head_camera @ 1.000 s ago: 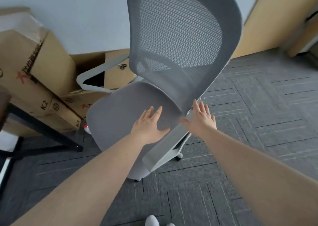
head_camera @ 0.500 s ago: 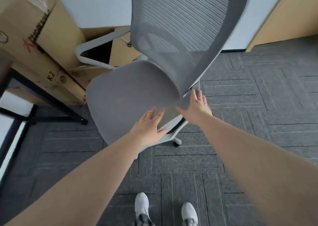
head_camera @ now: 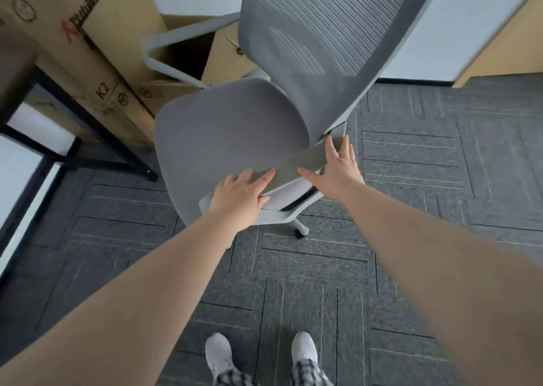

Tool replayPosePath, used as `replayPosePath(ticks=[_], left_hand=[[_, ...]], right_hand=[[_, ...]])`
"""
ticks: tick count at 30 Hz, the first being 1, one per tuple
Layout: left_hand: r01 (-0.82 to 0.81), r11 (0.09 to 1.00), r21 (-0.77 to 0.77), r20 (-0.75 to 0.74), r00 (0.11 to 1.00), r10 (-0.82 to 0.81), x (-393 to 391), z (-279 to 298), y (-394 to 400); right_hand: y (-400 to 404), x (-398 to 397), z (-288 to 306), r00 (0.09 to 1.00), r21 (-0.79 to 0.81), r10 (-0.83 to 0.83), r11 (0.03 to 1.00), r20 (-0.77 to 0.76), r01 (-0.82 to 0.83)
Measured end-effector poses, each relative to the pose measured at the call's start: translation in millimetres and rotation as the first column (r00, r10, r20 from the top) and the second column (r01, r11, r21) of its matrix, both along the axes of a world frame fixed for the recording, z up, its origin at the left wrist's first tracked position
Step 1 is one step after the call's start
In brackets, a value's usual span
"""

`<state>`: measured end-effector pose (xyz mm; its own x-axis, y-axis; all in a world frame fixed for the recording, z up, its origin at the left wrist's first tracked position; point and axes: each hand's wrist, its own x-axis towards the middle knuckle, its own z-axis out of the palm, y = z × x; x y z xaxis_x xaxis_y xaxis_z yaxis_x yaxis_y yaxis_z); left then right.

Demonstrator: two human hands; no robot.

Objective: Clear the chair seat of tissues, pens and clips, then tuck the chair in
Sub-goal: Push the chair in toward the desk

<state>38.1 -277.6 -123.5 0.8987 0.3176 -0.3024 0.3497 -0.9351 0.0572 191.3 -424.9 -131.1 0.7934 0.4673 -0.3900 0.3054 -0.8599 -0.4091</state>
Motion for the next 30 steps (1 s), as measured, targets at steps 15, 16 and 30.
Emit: replayPosePath(ticks=[15,16,30], left_hand=[[0.161,0.986,0.04,-0.063,0.985,-0.158,-42,2,42],[0.171,0.985,0.033,-0.063,0.984,-0.169,-49,2,45],[0.299,0.954,0.027,-0.017,0.954,-0.298,-197,-2,23]], right_hand=[[11,-79,-1,0.994,0.024,-0.111,0.994,0.023,0.111],[12,-89,-1,0.992,0.026,-0.125,0.992,0.026,0.125],[-25,-253,-1,0.972,-0.033,-0.224,0.973,0.074,0.227]])
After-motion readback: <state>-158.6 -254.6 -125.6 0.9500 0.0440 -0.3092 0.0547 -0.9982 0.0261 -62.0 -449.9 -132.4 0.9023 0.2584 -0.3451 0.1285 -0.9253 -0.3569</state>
